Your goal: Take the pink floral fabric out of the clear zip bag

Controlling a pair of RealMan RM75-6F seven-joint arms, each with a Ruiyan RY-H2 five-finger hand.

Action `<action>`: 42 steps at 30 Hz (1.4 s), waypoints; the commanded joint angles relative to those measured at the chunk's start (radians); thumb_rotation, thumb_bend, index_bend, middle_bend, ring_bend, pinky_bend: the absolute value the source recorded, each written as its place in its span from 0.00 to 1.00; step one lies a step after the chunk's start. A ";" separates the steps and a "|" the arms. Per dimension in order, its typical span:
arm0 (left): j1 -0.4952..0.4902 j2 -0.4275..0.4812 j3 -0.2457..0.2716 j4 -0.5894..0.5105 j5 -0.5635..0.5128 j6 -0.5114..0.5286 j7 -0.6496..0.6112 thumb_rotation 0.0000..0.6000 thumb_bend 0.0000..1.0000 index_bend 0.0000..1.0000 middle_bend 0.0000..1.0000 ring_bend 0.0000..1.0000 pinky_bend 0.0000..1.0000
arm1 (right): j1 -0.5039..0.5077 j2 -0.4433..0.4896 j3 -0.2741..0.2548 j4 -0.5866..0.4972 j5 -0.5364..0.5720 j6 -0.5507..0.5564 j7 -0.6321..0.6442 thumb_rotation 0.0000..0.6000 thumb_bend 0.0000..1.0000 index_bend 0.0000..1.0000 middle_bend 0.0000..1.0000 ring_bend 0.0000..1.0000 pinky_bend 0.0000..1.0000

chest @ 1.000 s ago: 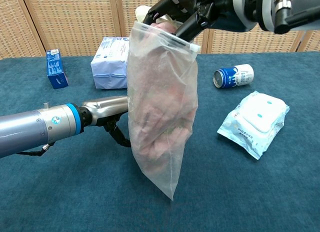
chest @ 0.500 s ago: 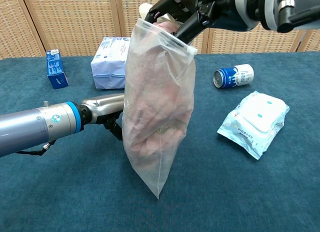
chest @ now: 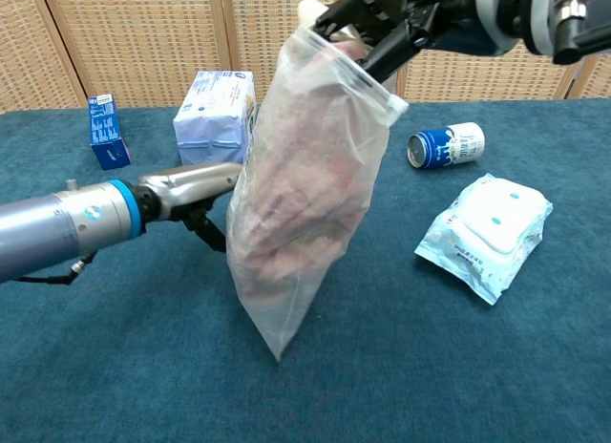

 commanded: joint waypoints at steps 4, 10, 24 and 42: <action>0.047 0.127 0.001 -0.030 -0.013 0.045 0.026 1.00 0.49 0.73 0.00 0.00 0.00 | -0.057 0.037 -0.013 0.057 -0.034 0.001 0.057 1.00 0.68 0.86 0.00 0.00 0.00; 0.137 0.268 0.032 -0.016 -0.025 0.098 -0.027 1.00 0.49 0.73 0.00 0.00 0.00 | -0.146 0.075 -0.048 0.164 -0.070 -0.006 0.149 1.00 0.68 0.86 0.00 0.00 0.00; 0.277 0.396 0.057 0.247 -0.073 0.092 -0.244 1.00 0.49 0.72 0.00 0.00 0.00 | -0.266 0.129 -0.065 0.346 -0.170 -0.037 0.294 1.00 0.68 0.86 0.00 0.00 0.00; 0.501 0.629 0.028 -0.169 -0.067 0.389 -0.336 1.00 0.08 0.00 0.00 0.00 0.00 | -0.506 0.083 -0.236 0.408 -0.656 0.475 -0.042 1.00 0.00 0.00 0.00 0.00 0.00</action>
